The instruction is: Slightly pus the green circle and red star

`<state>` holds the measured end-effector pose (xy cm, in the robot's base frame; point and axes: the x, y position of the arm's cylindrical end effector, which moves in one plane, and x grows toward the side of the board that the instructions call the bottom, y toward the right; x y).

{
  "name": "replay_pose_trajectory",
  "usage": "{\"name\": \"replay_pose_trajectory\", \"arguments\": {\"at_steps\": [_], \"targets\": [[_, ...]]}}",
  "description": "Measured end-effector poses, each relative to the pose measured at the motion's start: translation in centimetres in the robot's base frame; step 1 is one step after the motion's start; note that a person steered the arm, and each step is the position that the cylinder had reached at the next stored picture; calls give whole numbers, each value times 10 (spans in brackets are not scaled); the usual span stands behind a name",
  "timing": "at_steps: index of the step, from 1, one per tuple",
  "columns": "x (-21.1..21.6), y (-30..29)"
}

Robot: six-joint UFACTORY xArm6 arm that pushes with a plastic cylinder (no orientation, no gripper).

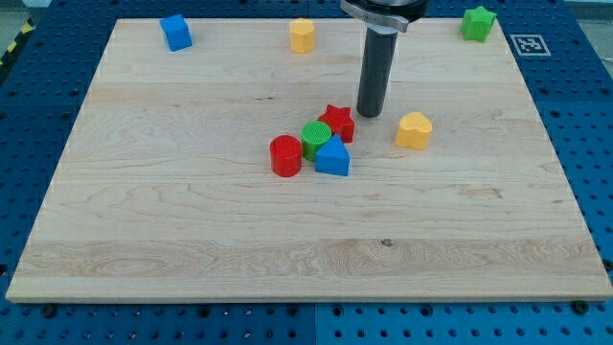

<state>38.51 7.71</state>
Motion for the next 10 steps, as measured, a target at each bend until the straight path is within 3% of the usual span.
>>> {"name": "replay_pose_trajectory", "arguments": {"at_steps": [3,10], "targets": [[39,3],[34,-37]]}}
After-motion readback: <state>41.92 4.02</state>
